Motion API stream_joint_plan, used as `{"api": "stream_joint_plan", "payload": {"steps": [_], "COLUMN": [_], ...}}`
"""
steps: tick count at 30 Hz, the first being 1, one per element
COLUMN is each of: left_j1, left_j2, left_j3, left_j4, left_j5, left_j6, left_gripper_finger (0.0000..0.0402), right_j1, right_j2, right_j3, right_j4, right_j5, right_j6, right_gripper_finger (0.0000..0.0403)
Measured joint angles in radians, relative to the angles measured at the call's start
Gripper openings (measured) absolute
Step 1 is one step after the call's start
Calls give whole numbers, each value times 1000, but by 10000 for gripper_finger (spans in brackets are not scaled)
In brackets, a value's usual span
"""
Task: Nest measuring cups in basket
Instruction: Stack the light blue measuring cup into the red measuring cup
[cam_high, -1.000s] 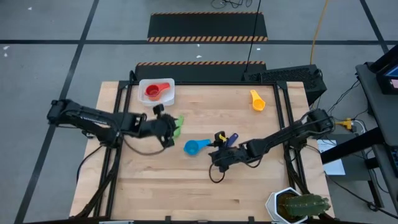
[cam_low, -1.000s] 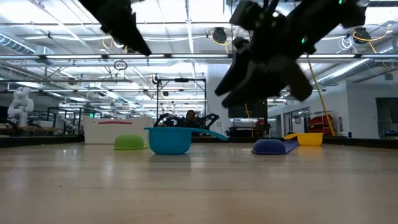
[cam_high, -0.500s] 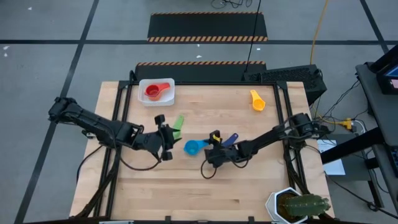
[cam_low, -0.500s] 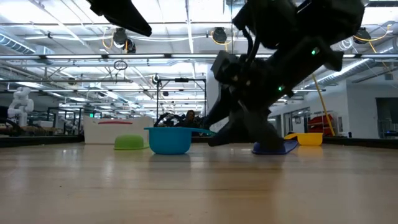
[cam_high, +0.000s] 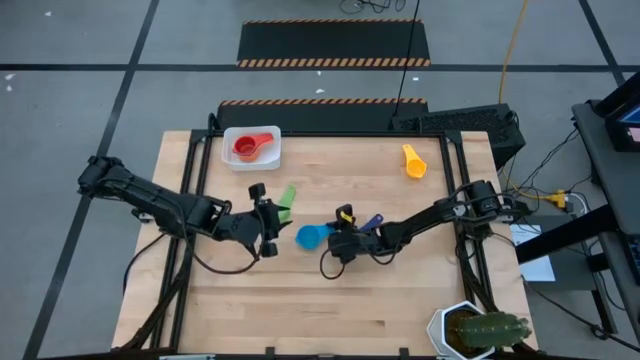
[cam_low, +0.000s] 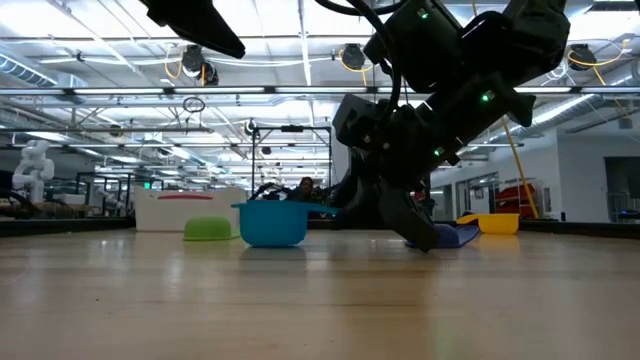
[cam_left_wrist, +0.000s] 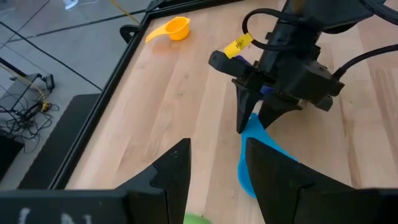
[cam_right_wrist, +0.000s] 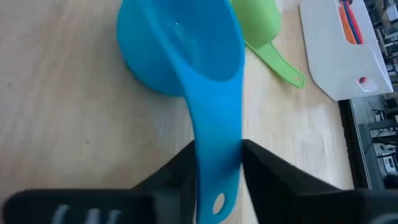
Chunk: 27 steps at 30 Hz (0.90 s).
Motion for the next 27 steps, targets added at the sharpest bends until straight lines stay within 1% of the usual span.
{"api": "stream_joint_plan", "payload": {"steps": [5,9,11,15,18,22,27], "left_j1": [1,1,1,1,1,0,-20], "left_j2": [0,0,0,0,-1,-1,1], "left_j3": [0,0,0,0,0,0,0], "left_j4": [0,5,19,73,132,191,205], "left_j5": [0,0,1,14,83,176,216], "left_j6": [4,5,6,25,66,94,86], "left_gripper_finger": [156,156,156,156,156,156,157], "right_j1": [1,9,19,46,64,78,102], "right_j2": [1,1,-2,-35,-81,-164,-276], "right_j3": [0,0,0,-1,-1,-1,0], "right_j4": [26,23,21,11,2,-34,-146], "right_j5": [0,8,53,182,232,238,235], "right_j6": [-29,-29,-28,-43,-57,-52,3], "right_gripper_finger": [43,8,4,7,3,3,3]}}
